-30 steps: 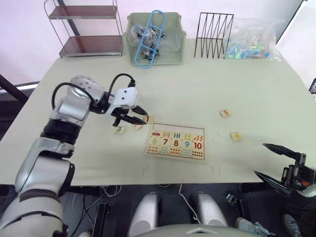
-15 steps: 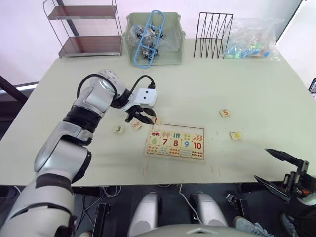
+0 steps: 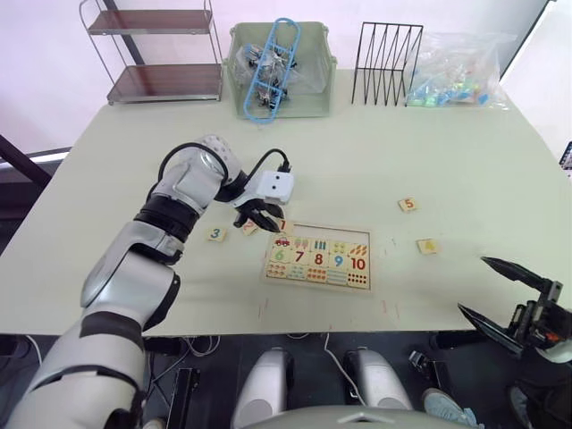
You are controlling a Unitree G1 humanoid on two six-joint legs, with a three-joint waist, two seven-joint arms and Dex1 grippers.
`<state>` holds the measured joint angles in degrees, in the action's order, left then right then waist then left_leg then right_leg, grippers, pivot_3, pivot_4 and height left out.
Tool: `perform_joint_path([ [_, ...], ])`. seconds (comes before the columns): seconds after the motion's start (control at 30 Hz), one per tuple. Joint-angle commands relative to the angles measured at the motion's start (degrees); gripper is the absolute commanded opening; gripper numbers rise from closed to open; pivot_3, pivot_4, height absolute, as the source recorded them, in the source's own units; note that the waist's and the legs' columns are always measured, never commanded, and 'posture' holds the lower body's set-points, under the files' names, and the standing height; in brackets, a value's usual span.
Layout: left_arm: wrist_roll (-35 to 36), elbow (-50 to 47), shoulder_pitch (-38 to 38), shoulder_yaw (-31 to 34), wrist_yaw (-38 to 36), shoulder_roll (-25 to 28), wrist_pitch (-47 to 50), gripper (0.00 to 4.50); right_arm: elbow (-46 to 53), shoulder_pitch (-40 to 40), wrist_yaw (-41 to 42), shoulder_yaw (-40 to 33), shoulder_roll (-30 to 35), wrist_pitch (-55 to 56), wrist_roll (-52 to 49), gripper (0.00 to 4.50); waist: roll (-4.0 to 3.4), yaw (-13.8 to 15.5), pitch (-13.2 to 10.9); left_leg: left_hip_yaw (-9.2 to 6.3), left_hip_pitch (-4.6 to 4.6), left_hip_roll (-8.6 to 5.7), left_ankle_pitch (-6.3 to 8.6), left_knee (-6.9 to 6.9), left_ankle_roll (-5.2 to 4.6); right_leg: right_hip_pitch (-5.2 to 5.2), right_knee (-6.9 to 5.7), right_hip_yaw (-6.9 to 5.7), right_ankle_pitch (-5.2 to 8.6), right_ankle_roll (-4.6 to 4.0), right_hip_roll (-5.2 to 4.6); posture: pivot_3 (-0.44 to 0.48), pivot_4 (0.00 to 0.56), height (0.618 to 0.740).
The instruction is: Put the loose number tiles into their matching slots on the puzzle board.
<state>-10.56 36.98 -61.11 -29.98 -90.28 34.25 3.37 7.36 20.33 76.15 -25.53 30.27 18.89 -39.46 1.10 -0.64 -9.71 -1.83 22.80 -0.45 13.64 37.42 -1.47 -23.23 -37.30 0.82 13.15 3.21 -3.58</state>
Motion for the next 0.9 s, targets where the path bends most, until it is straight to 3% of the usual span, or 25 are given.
perform_joint_path([
  [0.03, -0.93, 0.57, -0.80, 0.48, 0.03, -0.62, 0.12, 0.97, 2.56, 0.31, -0.94, -0.56, 0.76, -0.25, -0.35, 4.50, 0.00, -0.01, 0.00, 0.00, 0.00, 0.00, 0.00, 0.00, 0.00, 0.00, -0.01, 0.01, 0.00, 0.00, 0.00, 0.000, 0.150, 0.740],
  [0.7, -2.33, 0.10, -0.50, 0.77, -0.43, -1.88, 1.79, 0.97, 5.64, 1.12, -3.24, -0.34, 1.10, -1.49, 0.08, 4.50, 0.00, 0.00, 0.00, 0.00, 0.00, 0.00, 0.00, 0.00, 0.00, 0.00, -0.01, 0.00, 0.00, 0.00, 0.00, 0.000, 0.150, 0.740],
  [0.77, -2.23, -0.10, -0.50, 0.80, -0.71, -1.85, 1.93, 2.00, 5.49, 1.03, -3.18, -0.38, 1.21, -1.49, 0.06, 4.50, 0.00, 0.00, 0.00, 0.00, 0.00, 0.00, 0.00, 0.00, 0.00, 0.00, -0.01, 0.00, 0.00, 0.00, 0.00, 0.000, 0.150, 0.740],
  [0.8, -2.21, -0.18, -0.50, 0.81, -0.81, -1.82, 1.93, 2.14, 5.43, 0.98, -3.18, -0.39, 1.27, -1.50, 0.07, 4.50, 0.00, 0.00, 0.00, 0.00, 0.00, 0.00, 0.00, 0.00, 0.00, 0.00, -0.01, 0.00, 0.00, 0.00, 0.00, 0.000, 0.150, 0.740],
  [0.83, -2.20, -0.29, -0.49, 0.82, -0.95, -1.75, 1.93, 2.70, 5.37, 0.94, -3.15, -0.40, 1.33, -1.51, 0.06, 4.50, 0.00, 0.00, 0.00, 0.00, 0.00, 0.00, 0.00, 0.00, 0.00, 0.00, -0.01, 0.00, 0.00, 0.00, 0.00, 0.000, 0.150, 0.740],
  [0.9, -2.14, -0.39, -0.56, 0.94, -0.99, -1.71, 2.11, 3.29, 5.40, 0.86, -3.24, -0.35, 1.42, -1.59, 0.12, 4.50, 0.00, -0.01, 0.00, 0.00, 0.00, 0.00, 0.00, 0.00, 0.00, 0.00, -0.01, 0.00, 0.00, 0.00, 0.00, 0.000, 0.150, 0.740],
])
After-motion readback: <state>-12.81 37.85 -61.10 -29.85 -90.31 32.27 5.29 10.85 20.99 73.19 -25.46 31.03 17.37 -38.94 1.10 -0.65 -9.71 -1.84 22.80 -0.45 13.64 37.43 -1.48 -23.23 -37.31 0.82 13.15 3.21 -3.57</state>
